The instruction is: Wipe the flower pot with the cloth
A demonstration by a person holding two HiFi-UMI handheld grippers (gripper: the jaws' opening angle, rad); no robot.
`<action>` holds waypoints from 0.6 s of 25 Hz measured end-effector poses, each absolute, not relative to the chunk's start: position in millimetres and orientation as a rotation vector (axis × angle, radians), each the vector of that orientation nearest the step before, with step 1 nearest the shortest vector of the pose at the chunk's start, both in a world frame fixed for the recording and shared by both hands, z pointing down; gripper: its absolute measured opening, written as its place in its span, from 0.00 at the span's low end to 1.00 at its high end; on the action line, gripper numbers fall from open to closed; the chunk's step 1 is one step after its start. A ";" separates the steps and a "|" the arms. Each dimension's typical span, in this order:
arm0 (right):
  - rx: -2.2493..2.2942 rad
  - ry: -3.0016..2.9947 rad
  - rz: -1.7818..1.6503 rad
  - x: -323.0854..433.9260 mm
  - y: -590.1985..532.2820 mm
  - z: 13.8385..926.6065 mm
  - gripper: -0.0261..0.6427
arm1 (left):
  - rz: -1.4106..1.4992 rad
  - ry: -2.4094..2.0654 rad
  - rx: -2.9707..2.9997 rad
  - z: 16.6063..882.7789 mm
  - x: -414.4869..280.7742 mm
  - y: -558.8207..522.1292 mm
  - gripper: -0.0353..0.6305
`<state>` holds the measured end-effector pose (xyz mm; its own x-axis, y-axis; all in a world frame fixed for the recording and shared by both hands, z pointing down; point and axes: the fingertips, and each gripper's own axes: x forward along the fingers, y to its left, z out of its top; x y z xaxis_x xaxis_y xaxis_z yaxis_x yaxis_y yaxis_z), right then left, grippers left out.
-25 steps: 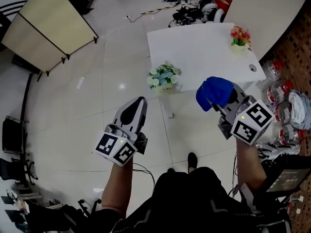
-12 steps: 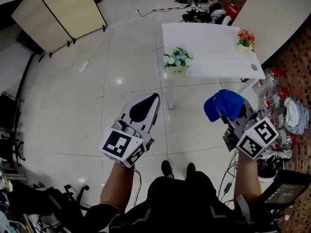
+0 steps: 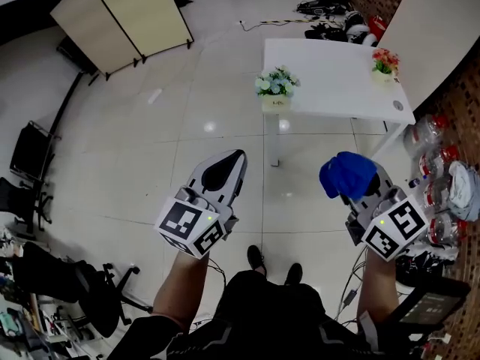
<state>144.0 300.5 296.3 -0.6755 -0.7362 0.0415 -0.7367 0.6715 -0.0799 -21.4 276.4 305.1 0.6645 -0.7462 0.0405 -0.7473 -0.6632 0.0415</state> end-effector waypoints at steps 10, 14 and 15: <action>1.351 -2.826 0.093 117.7 354.0 284.3 0.17 | 0.010 -1.219 2.837 297.0 -42.9 336.7 0.06; 1.358 -2.806 0.087 103.8 374.4 280.8 0.17 | -0.043 -1.186 2.847 294.5 -51.9 353.8 0.06; 1.363 -2.801 0.089 103.1 378.2 280.0 0.17 | -0.051 -1.182 2.851 293.0 -53.8 356.1 0.06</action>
